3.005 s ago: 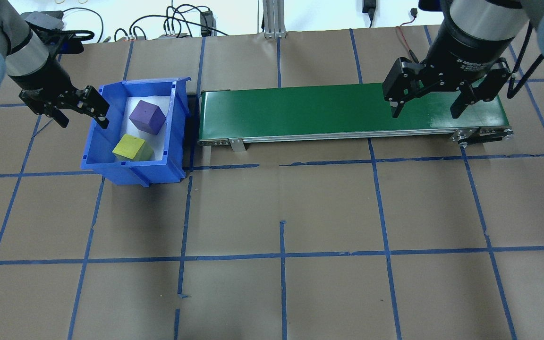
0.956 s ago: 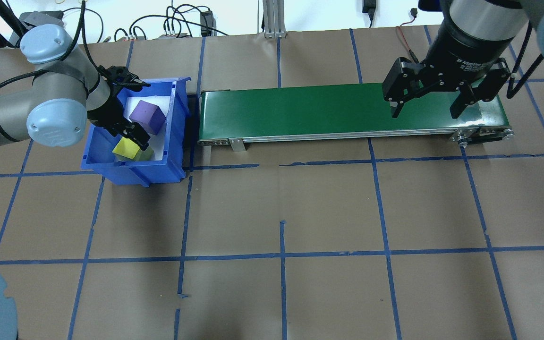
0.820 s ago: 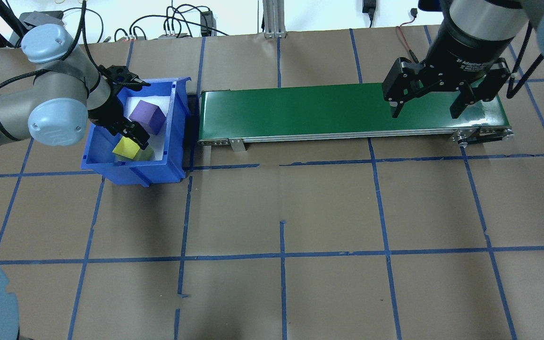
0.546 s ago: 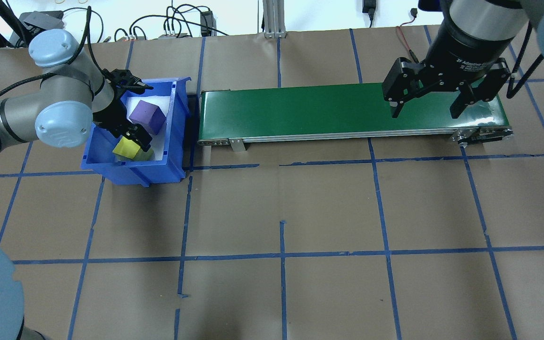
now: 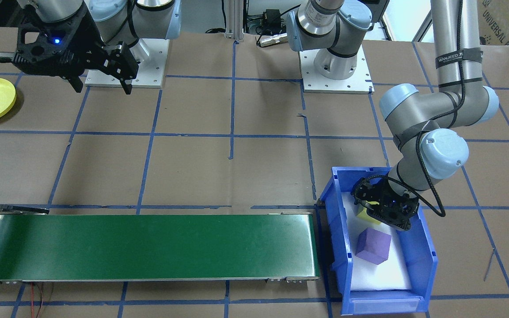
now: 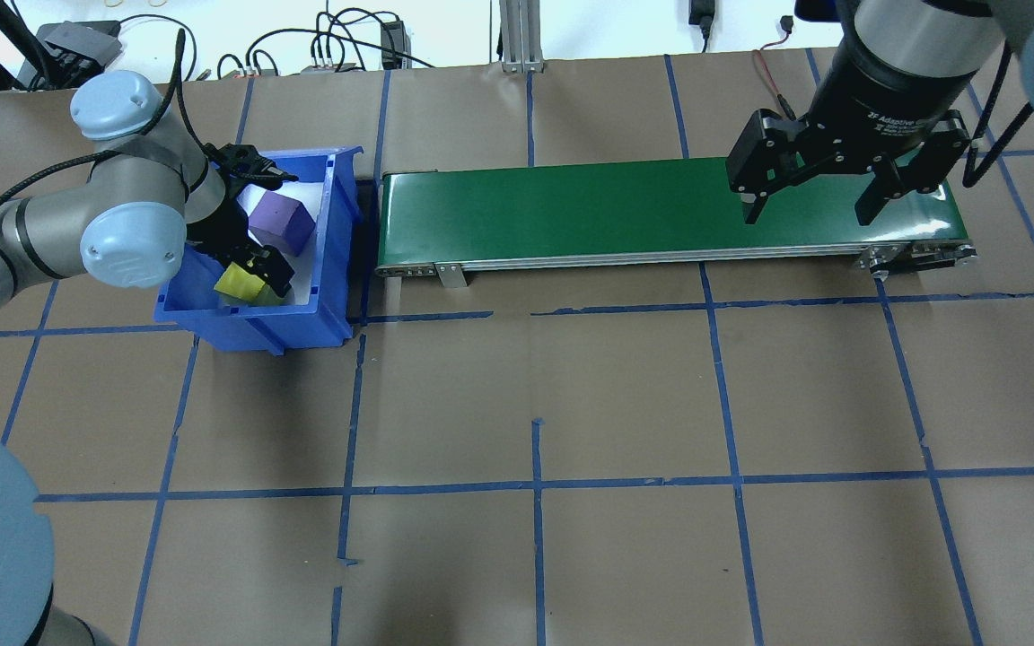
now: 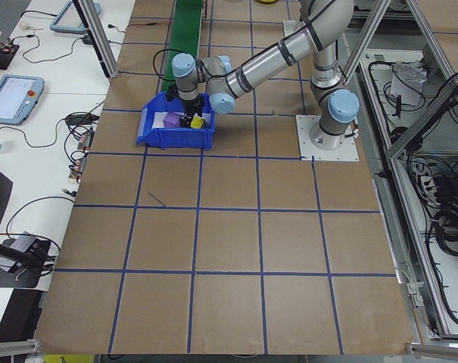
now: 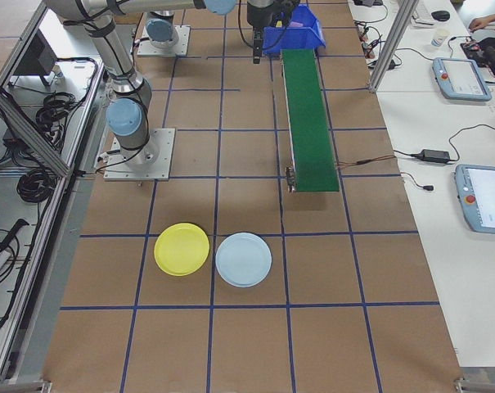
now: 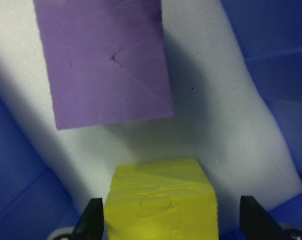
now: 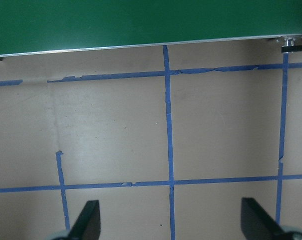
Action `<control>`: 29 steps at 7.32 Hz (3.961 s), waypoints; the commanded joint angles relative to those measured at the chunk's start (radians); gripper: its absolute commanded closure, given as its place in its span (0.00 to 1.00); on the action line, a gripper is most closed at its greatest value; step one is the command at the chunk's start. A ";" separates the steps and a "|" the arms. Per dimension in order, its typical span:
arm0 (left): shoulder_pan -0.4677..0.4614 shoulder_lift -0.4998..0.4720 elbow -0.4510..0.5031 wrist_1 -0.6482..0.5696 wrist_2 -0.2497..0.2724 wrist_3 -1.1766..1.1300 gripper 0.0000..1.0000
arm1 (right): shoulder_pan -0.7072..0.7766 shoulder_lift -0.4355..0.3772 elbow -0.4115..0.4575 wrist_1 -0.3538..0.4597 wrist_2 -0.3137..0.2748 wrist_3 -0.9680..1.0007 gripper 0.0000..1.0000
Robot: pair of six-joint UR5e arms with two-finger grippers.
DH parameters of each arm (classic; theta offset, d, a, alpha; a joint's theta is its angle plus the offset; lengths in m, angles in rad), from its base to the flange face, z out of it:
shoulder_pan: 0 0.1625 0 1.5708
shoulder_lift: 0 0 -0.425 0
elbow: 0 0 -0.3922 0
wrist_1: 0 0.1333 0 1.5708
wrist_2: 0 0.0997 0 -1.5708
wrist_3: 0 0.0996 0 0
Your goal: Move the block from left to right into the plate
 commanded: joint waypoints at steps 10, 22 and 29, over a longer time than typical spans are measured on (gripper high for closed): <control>-0.203 0.098 0.216 -0.067 -0.104 -0.381 0.55 | -0.001 0.000 0.000 0.000 0.000 -0.002 0.00; -0.265 0.014 0.237 0.046 -0.021 -0.498 0.00 | -0.003 0.000 0.000 0.000 -0.002 -0.002 0.00; 0.022 -0.048 0.175 0.005 -0.044 -0.055 0.00 | -0.010 0.002 0.000 0.000 -0.005 -0.005 0.00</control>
